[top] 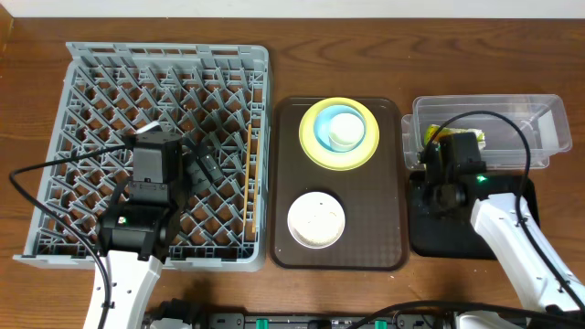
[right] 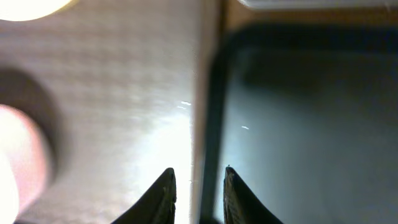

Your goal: Sort waste into correct bins and load items into the dishwasher

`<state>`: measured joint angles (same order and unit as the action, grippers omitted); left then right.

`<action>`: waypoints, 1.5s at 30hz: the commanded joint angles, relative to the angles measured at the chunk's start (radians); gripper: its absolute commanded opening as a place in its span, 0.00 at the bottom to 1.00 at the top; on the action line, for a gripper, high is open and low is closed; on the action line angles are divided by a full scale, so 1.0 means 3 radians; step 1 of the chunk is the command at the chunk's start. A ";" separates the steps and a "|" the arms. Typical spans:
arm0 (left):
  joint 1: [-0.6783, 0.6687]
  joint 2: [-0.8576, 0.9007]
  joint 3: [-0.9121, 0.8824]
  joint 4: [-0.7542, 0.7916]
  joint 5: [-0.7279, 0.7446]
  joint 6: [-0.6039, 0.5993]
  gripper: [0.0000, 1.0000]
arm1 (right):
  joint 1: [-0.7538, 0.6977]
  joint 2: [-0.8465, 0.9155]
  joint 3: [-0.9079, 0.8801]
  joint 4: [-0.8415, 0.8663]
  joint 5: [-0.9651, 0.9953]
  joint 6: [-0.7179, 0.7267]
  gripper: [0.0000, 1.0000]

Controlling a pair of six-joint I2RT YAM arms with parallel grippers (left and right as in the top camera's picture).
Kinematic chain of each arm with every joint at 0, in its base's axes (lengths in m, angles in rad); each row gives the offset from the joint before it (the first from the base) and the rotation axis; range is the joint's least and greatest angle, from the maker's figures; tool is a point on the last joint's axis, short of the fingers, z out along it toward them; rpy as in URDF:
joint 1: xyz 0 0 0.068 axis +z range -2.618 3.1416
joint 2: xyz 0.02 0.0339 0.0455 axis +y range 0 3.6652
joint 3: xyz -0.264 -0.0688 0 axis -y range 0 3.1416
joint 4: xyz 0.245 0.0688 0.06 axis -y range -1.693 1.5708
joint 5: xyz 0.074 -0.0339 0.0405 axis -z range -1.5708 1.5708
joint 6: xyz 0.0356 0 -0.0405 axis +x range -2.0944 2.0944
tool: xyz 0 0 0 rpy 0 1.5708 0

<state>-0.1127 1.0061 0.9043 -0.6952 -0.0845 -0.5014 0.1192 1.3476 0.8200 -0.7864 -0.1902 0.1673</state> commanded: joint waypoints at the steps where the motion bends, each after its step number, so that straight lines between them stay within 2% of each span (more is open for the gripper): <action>1: 0.0010 0.0004 -0.0010 -0.0003 -0.0017 -0.0028 0.99 | 0.0043 -0.0116 0.0420 -0.0131 -0.0734 -0.0010 0.22; 2: 0.0010 0.0004 -0.0010 -0.0003 -0.0017 -0.0028 0.99 | 0.0051 -0.0116 0.0540 -0.0127 -0.1213 0.0005 0.21; 4: 0.0010 0.0004 -0.0010 -0.0003 -0.0017 -0.0028 0.99 | 0.0104 -0.0116 0.0589 0.0005 -0.1687 0.0098 0.20; 6: 0.0010 0.0004 -0.0010 -0.0003 -0.0017 -0.0028 0.99 | 0.0223 -0.0114 0.0589 0.0155 -0.1854 0.0235 0.17; 8: 0.0010 0.0004 -0.0010 -0.0003 -0.0017 -0.0028 0.99 | 0.0431 -0.0112 0.0577 0.0296 -0.1736 0.0398 0.14; 11: 0.0010 0.0004 -0.0010 -0.0003 -0.0017 -0.0027 0.99 | 0.0886 -0.0107 0.0553 0.0515 -0.1194 0.0647 0.02; 17: 0.0010 0.0004 -0.0010 -0.0003 -0.0017 -0.0028 0.99 | 0.1934 0.0088 0.0544 0.0839 0.0289 0.0974 0.01; 23: 0.0010 0.0004 -0.0010 -0.0003 -0.0017 -0.0028 0.99 | 0.2586 0.0568 0.0544 0.0905 0.1100 0.1026 0.01; 29: 0.0010 0.0004 -0.0010 -0.0003 -0.0017 -0.0028 0.99 | 0.2602 0.0973 0.0546 0.0861 0.1335 0.1024 0.01; 33: 0.0010 0.0004 -0.0010 -0.0003 -0.0017 -0.0028 0.99 | 0.2533 0.0975 0.0546 0.0823 0.1545 0.1024 0.01; 45: 0.0010 0.0004 -0.0010 -0.0003 -0.0017 -0.0028 0.99 | 0.2396 0.0979 0.0544 0.0581 0.1542 0.1024 0.03</action>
<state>-0.1127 1.0061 0.9043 -0.6952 -0.0845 -0.5014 0.8417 1.6375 0.9844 -0.6090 0.2440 0.4633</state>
